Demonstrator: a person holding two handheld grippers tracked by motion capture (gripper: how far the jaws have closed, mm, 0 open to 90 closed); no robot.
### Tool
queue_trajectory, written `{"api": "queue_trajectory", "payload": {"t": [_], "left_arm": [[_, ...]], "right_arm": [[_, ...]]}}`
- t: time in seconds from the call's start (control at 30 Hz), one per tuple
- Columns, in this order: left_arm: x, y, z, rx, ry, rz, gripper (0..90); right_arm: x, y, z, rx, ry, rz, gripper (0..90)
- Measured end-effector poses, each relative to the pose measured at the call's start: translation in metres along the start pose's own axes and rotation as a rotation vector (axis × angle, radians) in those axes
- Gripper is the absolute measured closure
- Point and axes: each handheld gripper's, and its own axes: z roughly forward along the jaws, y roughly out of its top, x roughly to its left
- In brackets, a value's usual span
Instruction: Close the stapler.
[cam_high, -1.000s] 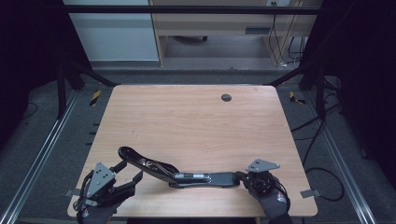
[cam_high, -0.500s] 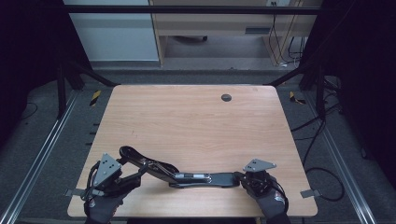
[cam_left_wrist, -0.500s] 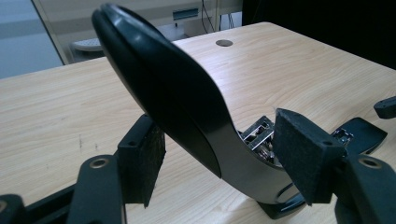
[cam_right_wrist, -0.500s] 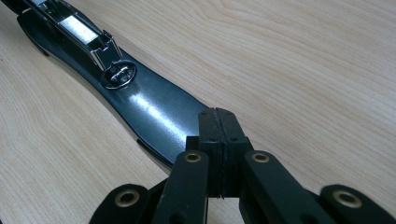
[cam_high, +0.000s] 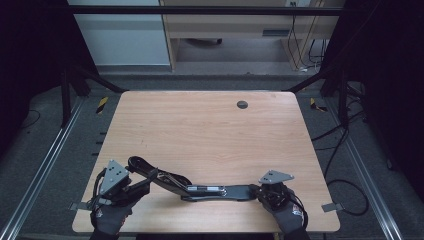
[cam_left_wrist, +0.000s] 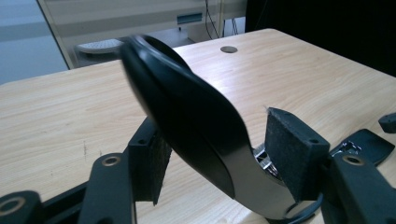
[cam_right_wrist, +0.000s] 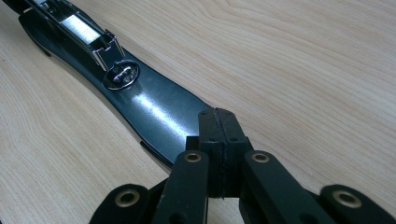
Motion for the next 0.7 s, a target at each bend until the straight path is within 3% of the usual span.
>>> {"api": "queue_trajectory", "payload": {"t": [0.27, 0.7], "left_arm": [[0.001, 0.001, -0.003, -0.005, 0.011, 0.005, 48.5], [0.003, 0.003, -0.001, 0.005, 0.001, -0.015, 50.5]], "right_arm": [[0.003, 0.0, 0.005, 0.019, 0.008, -0.005, 90.0], [0.004, -0.002, 0.011, 0.045, 0.016, -0.015, 90.0]]}}
